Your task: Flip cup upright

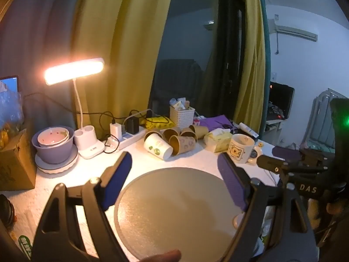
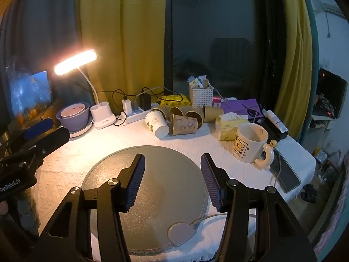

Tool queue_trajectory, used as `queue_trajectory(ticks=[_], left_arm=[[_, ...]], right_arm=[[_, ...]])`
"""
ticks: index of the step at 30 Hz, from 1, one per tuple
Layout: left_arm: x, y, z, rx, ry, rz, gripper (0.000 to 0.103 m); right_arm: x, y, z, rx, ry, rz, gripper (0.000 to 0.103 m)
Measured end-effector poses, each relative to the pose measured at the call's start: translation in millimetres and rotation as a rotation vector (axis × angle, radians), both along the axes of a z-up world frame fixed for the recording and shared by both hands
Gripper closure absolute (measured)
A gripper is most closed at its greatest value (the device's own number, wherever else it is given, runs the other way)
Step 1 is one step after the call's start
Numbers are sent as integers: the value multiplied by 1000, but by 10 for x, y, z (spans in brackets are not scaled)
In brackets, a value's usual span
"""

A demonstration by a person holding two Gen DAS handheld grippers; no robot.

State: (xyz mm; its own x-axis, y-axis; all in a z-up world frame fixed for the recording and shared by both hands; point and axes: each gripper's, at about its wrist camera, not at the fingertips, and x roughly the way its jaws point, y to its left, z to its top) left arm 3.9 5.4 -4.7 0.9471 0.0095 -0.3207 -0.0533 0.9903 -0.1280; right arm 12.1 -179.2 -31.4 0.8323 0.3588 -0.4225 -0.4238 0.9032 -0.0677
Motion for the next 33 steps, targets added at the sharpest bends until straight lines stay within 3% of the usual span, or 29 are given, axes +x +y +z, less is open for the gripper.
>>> queue_trajectory(ticks=[33], left_arm=[[21, -2, -40, -7, -5, -15, 21]], right_arm=[[52, 23, 8, -5, 1, -1, 47]])
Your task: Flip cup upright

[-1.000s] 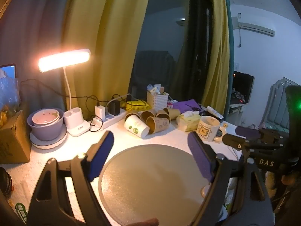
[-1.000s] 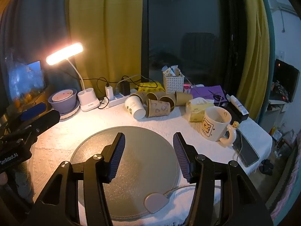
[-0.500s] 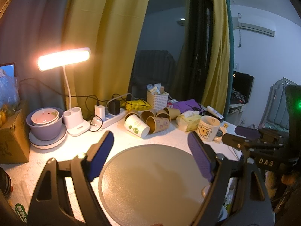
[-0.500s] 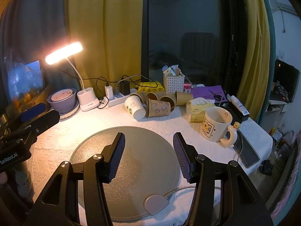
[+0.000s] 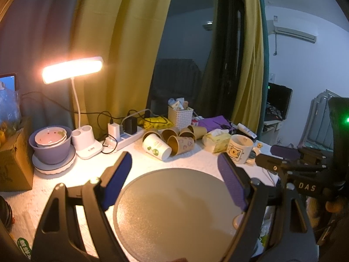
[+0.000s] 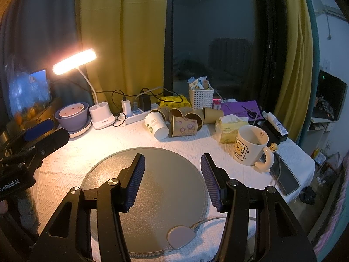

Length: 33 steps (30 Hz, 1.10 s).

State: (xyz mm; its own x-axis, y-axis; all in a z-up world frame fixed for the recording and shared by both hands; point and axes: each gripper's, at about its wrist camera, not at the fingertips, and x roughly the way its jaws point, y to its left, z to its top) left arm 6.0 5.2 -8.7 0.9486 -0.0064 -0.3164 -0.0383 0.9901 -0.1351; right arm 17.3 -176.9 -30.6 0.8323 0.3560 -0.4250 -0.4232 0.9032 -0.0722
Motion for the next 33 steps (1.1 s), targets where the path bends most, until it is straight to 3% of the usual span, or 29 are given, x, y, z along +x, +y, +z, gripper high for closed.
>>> queue_trajectory(ticks=[33], left_arm=[[73, 15, 43, 3, 19, -5, 21]], right_arm=[[75, -6, -48, -8, -6, -5, 47]])
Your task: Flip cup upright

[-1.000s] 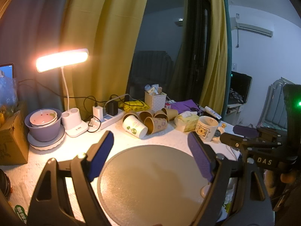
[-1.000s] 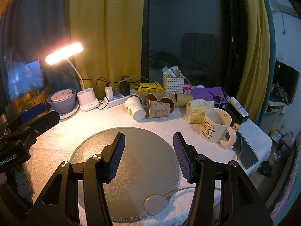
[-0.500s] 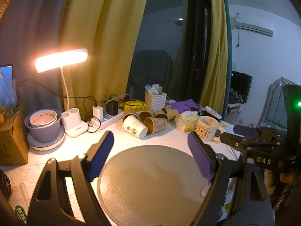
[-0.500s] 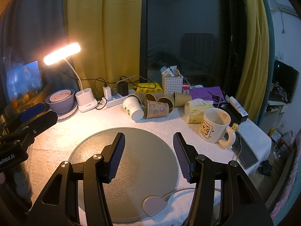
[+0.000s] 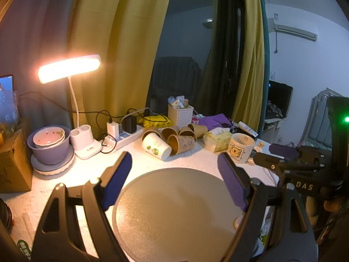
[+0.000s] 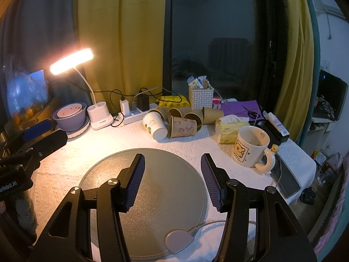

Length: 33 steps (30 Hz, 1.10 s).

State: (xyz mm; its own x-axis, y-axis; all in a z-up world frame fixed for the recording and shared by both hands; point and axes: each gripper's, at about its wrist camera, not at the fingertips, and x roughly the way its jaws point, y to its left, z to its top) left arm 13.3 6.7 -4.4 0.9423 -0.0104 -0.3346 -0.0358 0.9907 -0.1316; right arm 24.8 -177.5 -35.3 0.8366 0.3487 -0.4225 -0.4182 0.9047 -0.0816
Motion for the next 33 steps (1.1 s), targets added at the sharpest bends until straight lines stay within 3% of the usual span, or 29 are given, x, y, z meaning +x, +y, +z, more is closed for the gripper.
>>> queue_trajectory(ticks=[10, 33], left_arm=[[207, 6, -89, -3, 54, 4, 21], [1819, 276, -730, -83, 386, 53, 21]], right_arm=[[172, 6, -59, 0, 15, -2, 46], [1660, -58, -354, 32, 139, 10, 46]])
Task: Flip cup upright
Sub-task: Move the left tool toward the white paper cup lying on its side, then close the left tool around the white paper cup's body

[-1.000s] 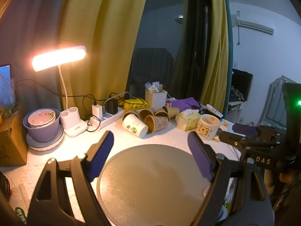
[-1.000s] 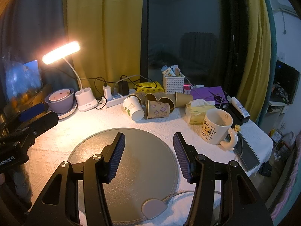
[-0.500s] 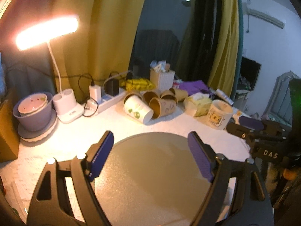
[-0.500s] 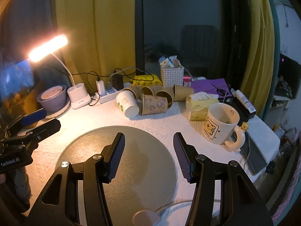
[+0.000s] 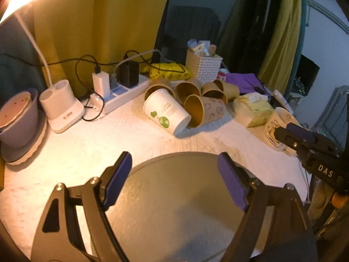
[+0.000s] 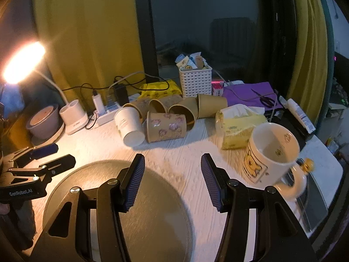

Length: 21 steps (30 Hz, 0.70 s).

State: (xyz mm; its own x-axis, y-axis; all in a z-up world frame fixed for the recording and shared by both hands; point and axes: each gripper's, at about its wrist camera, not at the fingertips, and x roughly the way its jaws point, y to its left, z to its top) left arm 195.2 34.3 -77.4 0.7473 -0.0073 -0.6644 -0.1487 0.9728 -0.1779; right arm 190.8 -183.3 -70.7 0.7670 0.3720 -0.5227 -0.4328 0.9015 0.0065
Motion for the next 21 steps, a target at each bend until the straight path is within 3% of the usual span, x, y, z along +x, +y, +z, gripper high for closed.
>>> queue_trajectory(ticks=[5, 21], left_arm=[[355, 78, -135, -32, 52, 11, 21], [1318, 325, -541, -236, 154, 87, 21]], right_arm=[[310, 52, -33, 16, 19, 9, 46], [1067, 347, -127, 21, 71, 48, 46]])
